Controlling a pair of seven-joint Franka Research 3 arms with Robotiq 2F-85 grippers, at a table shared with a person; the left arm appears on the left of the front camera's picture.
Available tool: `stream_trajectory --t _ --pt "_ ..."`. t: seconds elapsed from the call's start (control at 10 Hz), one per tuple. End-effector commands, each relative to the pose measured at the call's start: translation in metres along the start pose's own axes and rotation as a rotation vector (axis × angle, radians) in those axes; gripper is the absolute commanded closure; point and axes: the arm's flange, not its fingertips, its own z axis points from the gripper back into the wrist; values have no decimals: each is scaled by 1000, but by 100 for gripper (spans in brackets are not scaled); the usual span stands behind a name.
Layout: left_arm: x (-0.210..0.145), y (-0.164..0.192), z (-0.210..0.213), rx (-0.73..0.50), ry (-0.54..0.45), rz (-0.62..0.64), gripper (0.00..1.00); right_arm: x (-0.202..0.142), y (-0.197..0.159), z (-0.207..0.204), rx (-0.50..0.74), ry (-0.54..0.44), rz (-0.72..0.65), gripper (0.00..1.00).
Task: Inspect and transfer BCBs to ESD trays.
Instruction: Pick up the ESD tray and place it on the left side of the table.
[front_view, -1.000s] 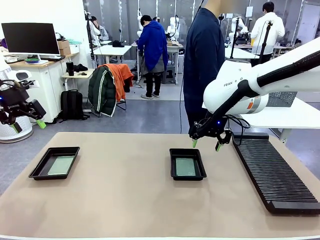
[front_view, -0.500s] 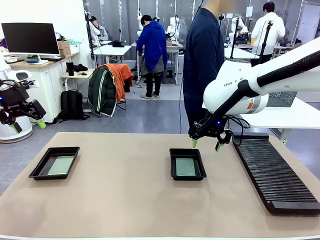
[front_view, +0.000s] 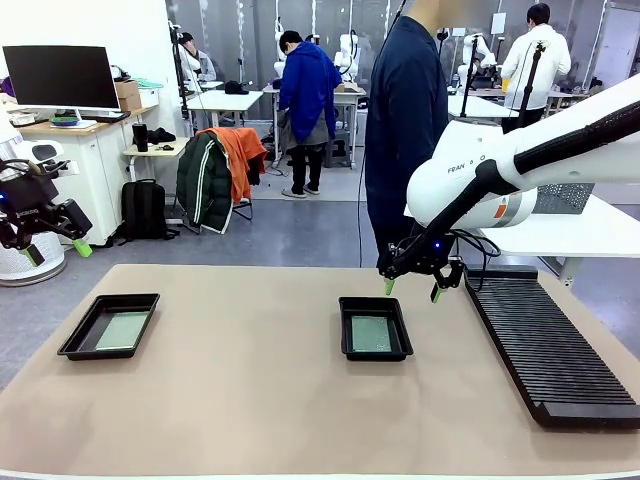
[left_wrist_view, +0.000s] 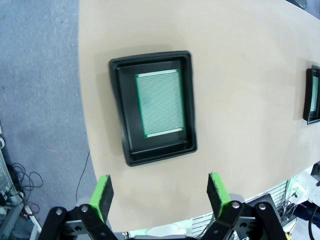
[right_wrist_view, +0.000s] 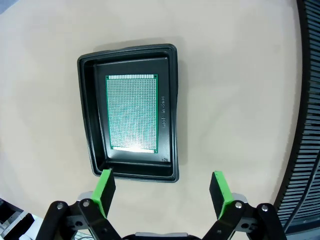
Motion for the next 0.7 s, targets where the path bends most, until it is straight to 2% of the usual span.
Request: stream_trajectory --t 0.0,0.2,0.4,0.6 --pt "-3 -61 -1 -40 -6 -97 0 -3 -20 14 25 -3 -6 0" --pt "-8 -119 -12 -20 11 -102 0 -4 -64 39 120 -10 -24 0" --pt "-20 -195 -50 -13 12 -125 0 5 -115 50 232 9 -59 0" --pt "-28 -282 -100 -2 11 -158 0 15 -163 60 292 39 -91 0"
